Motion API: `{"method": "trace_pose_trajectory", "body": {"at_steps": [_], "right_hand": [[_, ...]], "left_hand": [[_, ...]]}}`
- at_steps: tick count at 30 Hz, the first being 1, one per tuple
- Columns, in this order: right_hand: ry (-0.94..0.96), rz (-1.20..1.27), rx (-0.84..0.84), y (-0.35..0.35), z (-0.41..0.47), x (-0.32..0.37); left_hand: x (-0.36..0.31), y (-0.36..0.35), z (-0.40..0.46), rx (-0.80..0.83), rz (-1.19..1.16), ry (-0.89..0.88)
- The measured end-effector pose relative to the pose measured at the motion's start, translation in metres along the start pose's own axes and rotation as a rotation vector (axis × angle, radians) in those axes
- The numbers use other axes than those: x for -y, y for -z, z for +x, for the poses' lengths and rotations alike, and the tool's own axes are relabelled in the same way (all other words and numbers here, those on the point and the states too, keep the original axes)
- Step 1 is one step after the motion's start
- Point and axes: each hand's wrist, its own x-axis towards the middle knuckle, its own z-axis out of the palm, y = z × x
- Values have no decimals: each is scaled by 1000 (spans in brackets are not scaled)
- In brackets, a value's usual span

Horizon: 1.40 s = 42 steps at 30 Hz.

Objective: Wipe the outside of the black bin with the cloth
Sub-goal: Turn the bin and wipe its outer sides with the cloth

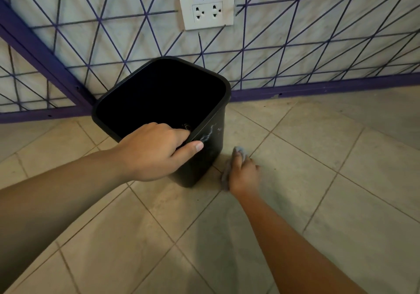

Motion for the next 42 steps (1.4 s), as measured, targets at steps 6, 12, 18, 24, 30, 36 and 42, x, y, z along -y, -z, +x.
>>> {"method": "trace_pose_trajectory", "body": {"at_steps": [6,12,18,24,30,36,42], "right_hand": [[-52,206,6,22,-11,10],[-14,514,40,24,-29,25],[183,613,-44,-16,-70,66],[160,689,-121,-31,-58,83],[114,788,-124,-32,-47,85],[65,778,-118,-31,-29,83],[183,799,-77,-37,-65,84]], "left_hand": [[-2,2,-1,166,14,73],[-11,-2,-14,154,-12,60],[-29,-8,-13,-17,38,39],[-31,-11,-6,-74,65,9],[-25,-10,2,-70,43,-3],[-25,-9,5,-44,25,-20],[-20,-11,3,-60,9,-26]]}}
